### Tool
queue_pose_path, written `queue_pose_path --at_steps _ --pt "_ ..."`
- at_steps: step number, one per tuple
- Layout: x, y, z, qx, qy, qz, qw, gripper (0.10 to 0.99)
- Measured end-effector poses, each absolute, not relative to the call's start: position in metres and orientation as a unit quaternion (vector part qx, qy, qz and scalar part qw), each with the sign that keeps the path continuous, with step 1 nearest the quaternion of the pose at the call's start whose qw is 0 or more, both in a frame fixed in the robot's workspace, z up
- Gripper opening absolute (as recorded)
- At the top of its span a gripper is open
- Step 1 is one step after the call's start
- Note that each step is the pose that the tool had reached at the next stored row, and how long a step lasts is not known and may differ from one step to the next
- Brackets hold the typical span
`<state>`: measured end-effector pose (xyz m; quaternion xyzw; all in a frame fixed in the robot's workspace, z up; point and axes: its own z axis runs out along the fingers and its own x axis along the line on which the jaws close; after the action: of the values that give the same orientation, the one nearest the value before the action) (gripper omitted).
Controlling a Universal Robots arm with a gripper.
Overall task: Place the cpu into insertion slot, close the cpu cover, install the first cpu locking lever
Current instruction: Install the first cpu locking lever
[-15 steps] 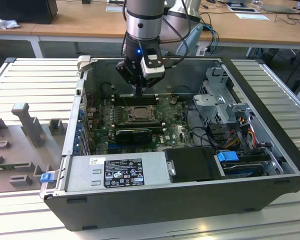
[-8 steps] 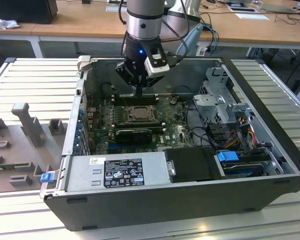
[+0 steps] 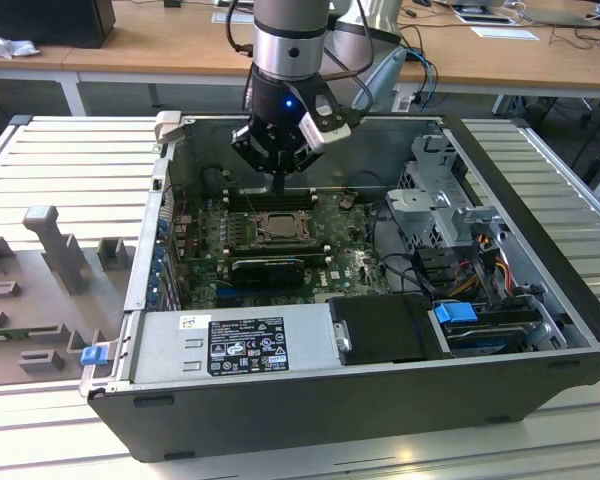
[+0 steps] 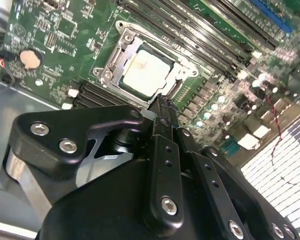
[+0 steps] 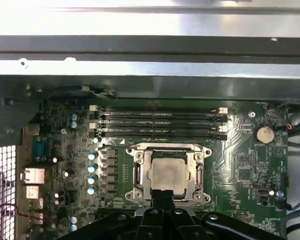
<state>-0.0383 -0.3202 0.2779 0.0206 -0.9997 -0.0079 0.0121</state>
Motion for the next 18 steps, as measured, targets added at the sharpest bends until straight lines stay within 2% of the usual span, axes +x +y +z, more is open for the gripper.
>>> queue_pose_path --at_steps 6,11,18 --pt "-0.064 -0.32 0.275 0.023 -0.999 -0.029 0.008 0.106" --pt "-0.09 -0.32 0.268 0.023 -0.999 -0.031 0.001 0.106" --pt "-0.11 -0.319 0.263 0.023 -0.999 -0.032 0.0 0.106"
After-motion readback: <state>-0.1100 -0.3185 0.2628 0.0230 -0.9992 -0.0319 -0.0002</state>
